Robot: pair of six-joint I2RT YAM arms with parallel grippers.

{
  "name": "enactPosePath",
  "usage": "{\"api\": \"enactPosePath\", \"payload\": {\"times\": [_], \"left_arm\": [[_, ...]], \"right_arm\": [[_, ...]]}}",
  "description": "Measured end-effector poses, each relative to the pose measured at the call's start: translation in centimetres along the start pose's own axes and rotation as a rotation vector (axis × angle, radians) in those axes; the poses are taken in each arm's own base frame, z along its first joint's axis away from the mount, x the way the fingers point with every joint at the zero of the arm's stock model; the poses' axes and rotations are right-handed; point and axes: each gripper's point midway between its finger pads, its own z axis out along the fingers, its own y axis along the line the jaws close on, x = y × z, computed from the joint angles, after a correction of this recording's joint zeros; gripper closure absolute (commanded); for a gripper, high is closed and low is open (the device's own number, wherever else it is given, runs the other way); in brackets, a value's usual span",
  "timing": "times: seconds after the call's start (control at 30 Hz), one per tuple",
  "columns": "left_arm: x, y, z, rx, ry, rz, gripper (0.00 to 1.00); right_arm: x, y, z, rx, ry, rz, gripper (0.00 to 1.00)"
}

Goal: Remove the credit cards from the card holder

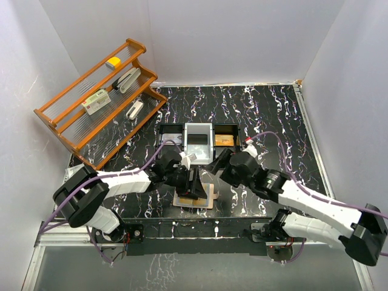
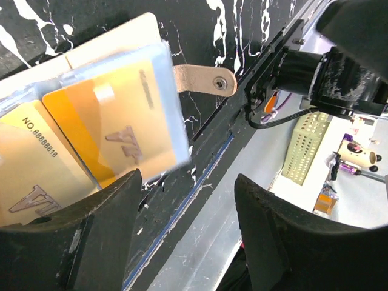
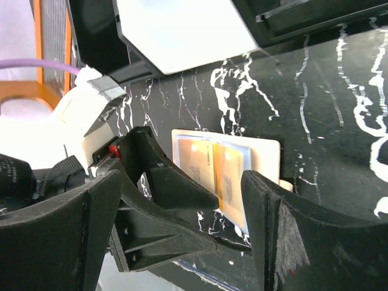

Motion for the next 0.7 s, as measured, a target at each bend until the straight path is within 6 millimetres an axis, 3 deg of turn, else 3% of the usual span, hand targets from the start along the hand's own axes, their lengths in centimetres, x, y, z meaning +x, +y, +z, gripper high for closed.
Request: {"api": "enactPosePath", "payload": {"times": [0.2, 0.37, 0.5, 0.63, 0.7], "left_arm": [[0.4, 1.2, 0.2, -0.085, 0.0, 0.012, 0.39], [-1.2, 1.7, -2.1, -0.196, -0.141, 0.032, 0.39], [-2.4, 1.7, -3.7, -0.251, -0.239, 0.037, 0.4], [-2.5, 3.0, -4.1, -0.319, -0.26, 0.004, 0.4], [-2.5, 3.4, -4.2, -0.339, -0.268, -0.007, 0.33]], "right_arm": [[-0.7, -1.6, -1.9, -0.052, -0.073, 0.061, 0.39], [-0.4, -0.8, -2.3, -0.139, -0.068, 0.072, 0.51], [0.7, 0.0, -1.2, -0.165, -0.011, 0.041, 0.61], [3.4, -0.9, 1.3, -0.091, 0.118, -0.018, 0.65], [4.4, -1.3, 2.3, -0.054, 0.169, -0.037, 0.65]]}}
